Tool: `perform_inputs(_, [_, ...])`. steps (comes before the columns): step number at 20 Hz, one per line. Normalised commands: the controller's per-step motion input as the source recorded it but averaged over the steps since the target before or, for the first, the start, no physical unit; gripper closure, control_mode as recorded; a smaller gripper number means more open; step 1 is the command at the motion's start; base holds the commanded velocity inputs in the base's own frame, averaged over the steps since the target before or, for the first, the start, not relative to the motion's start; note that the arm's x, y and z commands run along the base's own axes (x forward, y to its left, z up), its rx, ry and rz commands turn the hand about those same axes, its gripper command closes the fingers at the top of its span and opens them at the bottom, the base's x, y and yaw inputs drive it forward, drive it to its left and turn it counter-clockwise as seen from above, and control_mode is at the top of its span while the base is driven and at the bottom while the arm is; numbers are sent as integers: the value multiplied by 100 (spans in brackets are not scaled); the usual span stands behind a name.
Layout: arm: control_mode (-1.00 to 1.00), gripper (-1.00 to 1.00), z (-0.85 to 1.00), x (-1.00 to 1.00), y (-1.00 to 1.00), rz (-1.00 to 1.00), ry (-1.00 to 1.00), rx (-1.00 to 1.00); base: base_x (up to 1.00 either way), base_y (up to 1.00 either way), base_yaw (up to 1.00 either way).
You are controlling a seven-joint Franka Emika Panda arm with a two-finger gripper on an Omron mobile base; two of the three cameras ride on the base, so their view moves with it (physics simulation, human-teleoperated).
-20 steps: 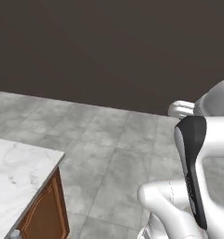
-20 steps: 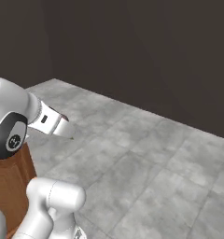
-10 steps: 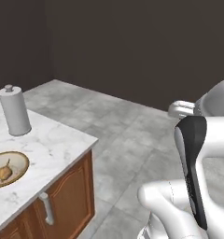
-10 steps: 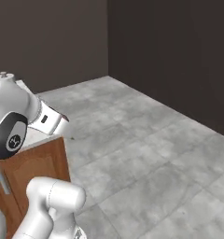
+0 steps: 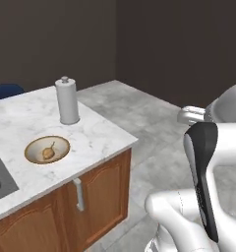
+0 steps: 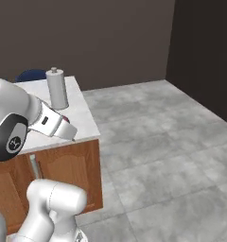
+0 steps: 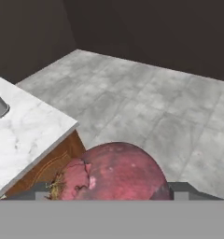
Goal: Pick the onions from the cabinet and place them in one bowl. Pick the mango from the sink and place it in the other bowl.
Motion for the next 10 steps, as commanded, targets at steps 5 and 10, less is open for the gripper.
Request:
perform_inputs(5, [100,100,0,0,0,0,0,0,0,33,48])
perform_inputs(10, [100,100,0,0,0,0,0,0,-1,57,38])
